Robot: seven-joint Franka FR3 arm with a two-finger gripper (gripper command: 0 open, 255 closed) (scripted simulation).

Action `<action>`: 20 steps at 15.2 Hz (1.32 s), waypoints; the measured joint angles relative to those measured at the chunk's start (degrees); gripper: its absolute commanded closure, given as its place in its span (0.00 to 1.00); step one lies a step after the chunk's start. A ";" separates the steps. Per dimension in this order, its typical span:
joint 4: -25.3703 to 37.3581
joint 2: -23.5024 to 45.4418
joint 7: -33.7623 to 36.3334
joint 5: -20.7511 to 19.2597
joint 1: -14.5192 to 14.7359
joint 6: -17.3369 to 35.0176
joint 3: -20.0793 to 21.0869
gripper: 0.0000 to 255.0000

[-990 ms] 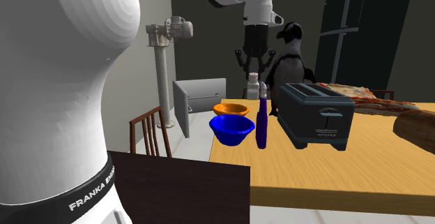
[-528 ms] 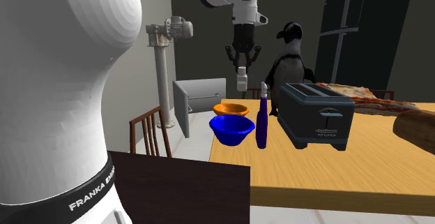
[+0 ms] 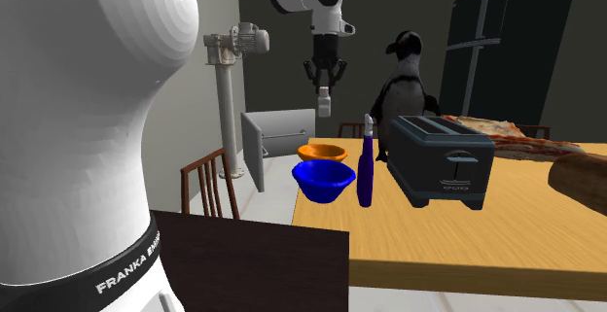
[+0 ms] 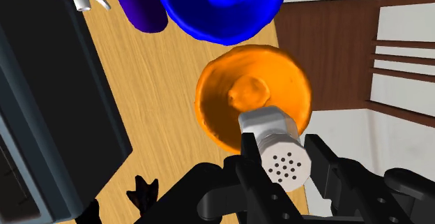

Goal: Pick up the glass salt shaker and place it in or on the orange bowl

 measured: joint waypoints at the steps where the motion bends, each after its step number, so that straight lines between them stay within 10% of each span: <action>1: 3.12 1.93 1.06 0.35 0.24 -1.21 0.47 1.00; 20: 2.23 10.00 0.25 3.05 -0.54 7.43 2.26 1.00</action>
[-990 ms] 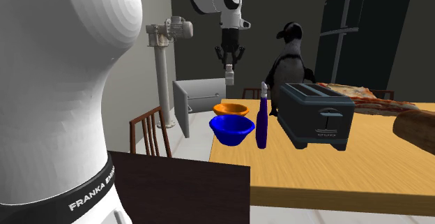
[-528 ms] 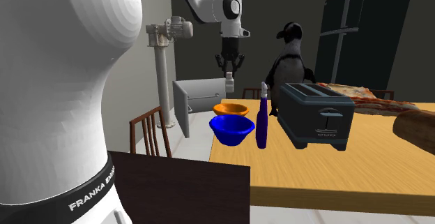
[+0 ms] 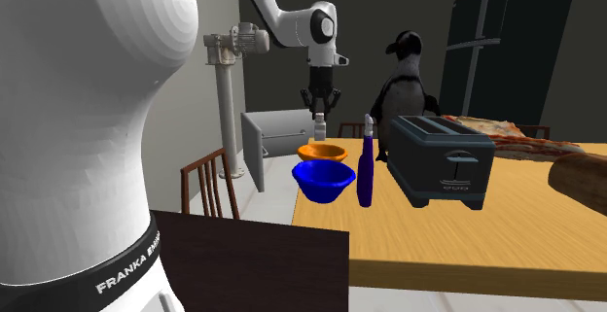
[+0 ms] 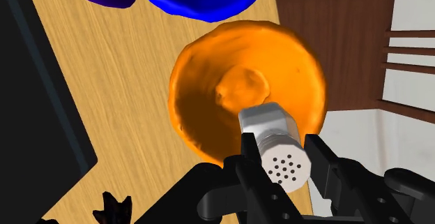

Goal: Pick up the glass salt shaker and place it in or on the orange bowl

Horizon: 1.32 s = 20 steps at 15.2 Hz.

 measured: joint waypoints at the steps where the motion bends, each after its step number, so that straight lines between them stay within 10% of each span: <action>1: -0.24 0.35 -0.11 0.14 -0.06 0.57 0.09 1.00; 10: -0.65 1.40 -0.32 0.52 -0.19 2.02 0.36 1.00; 11: -0.65 1.41 -0.32 0.52 -0.19 2.02 0.36 0.00; 20: 0.07 -0.73 0.07 -0.22 0.07 -0.72 -0.18 0.00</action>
